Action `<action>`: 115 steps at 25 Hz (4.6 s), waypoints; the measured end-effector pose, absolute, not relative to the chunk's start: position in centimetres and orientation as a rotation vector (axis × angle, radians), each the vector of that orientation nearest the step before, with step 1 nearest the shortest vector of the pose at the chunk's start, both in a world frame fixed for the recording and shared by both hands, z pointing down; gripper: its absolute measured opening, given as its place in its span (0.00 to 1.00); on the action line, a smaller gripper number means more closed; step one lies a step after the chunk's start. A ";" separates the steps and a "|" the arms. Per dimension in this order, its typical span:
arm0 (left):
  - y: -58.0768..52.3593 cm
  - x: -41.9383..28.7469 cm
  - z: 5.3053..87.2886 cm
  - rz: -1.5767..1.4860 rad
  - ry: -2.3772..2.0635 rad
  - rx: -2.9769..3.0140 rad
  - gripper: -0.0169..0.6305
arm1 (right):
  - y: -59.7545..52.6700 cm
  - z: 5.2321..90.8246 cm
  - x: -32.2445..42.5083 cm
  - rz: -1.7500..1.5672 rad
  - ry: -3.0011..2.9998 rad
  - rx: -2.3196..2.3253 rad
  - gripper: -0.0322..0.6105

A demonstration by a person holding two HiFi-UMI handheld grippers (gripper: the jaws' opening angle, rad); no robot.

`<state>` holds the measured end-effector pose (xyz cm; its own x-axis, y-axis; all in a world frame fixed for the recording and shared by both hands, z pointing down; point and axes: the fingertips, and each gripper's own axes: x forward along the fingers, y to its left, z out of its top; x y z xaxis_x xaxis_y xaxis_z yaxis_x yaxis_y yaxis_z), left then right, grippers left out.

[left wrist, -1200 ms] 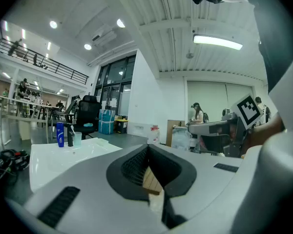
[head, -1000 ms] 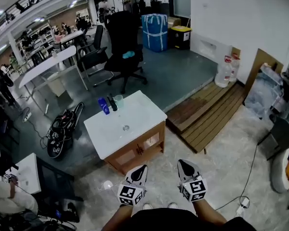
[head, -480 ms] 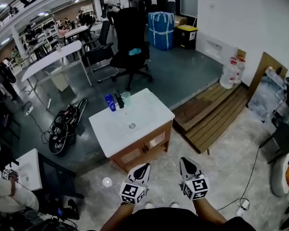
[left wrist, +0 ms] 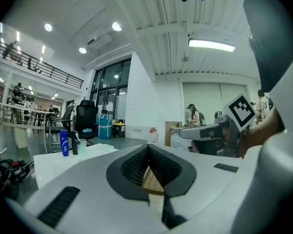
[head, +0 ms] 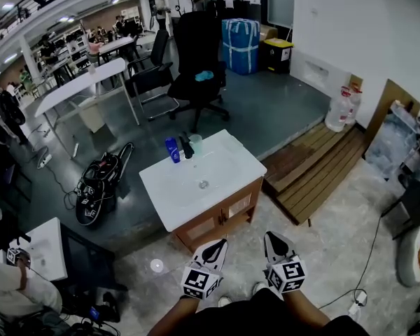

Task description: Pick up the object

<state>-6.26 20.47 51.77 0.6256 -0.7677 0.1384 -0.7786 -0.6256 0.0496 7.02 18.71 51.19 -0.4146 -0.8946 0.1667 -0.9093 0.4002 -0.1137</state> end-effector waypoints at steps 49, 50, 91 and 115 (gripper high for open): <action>-7.8 -2.6 54.2 0.196 -1.615 2.475 0.05 | -13.5 50.3 10.8 0.191 -2.768 1.332 0.08; -8.3 -2.9 54.2 0.195 -1.621 2.470 0.05 | -14.1 50.5 10.4 0.220 -2.772 1.330 0.08; -22.4 -13.1 58.0 0.199 -1.773 2.239 0.05 | -32.0 62.3 2.0 0.308 -2.553 1.070 0.08; -25.3 -12.9 61.3 0.257 -1.804 2.103 0.05 | -39.0 70.7 4.2 0.383 -2.327 1.059 0.18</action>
<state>-12.89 -25.26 61.30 0.1699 -0.9163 0.3627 -0.9811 -0.1227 0.1496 4.23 -38.98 70.75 -0.5392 -0.6034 0.5875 -0.7599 0.6494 -0.0305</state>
